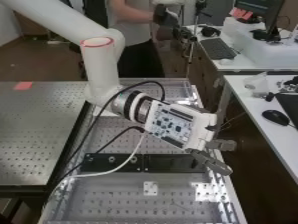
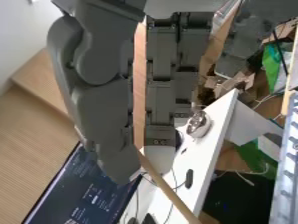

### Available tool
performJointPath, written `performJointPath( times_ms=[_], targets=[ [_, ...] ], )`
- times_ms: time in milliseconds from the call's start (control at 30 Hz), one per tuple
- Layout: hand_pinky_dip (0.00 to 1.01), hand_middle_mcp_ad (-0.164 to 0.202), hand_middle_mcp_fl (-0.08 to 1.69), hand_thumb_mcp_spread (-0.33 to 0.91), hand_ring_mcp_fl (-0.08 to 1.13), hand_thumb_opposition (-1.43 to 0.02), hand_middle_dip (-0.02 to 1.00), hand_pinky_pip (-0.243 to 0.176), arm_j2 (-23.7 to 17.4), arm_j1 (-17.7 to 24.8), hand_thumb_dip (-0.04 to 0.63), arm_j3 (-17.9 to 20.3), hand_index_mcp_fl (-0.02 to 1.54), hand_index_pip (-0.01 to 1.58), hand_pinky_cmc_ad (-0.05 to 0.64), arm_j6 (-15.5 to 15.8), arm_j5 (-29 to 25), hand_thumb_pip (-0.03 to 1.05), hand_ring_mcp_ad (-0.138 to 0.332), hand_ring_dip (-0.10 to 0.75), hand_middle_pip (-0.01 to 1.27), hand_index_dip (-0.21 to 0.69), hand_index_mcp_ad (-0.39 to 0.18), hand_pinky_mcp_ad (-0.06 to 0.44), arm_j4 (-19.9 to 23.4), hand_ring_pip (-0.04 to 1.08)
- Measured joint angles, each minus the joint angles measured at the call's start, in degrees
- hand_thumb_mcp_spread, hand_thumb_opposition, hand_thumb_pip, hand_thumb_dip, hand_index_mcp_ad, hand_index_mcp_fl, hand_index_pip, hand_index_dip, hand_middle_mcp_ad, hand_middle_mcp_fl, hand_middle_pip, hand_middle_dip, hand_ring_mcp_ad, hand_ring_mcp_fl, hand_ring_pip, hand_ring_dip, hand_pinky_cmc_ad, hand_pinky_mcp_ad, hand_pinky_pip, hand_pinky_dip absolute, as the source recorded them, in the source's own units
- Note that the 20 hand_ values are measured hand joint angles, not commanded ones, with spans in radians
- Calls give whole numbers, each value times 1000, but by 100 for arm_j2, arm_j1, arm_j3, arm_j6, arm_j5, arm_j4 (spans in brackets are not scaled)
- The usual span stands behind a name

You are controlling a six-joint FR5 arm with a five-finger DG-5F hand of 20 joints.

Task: Grab the chopstick and place it in the clear container

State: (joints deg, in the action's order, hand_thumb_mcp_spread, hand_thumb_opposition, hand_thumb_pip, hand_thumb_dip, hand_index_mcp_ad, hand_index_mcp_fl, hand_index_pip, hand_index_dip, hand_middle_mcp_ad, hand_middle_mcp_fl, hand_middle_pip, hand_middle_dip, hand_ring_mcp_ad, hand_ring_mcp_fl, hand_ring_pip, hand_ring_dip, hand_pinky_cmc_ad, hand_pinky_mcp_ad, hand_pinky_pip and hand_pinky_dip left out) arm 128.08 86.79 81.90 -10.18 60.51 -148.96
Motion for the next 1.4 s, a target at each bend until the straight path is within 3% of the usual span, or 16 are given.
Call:
performJointPath(
  times_ms=[467, 1033, 1400],
  targets=[
    [155, 49, 1384, 737, 735, -1038, 656, 17, -744, 156, 267, 333, 1271, 353, 396, 715, -15, 407, -28, 405, 258, 379, -194, 269, 200, 113],
    [155, 49, 1398, 735, 761, -1035, 656, 19, -2124, 795, 267, 1456, 1321, 262, 400, 2046, 360, 407, -31, 405, 237, 429, -159, 281, 1025, 117],
    [155, 49, 1396, 735, 768, -1040, 656, 21, -2306, 1156, 267, 1677, 1346, 216, 379, 2160, 460, 407, -31, 405, 225, 443, -152, 279, 905, 115]
  ],
)
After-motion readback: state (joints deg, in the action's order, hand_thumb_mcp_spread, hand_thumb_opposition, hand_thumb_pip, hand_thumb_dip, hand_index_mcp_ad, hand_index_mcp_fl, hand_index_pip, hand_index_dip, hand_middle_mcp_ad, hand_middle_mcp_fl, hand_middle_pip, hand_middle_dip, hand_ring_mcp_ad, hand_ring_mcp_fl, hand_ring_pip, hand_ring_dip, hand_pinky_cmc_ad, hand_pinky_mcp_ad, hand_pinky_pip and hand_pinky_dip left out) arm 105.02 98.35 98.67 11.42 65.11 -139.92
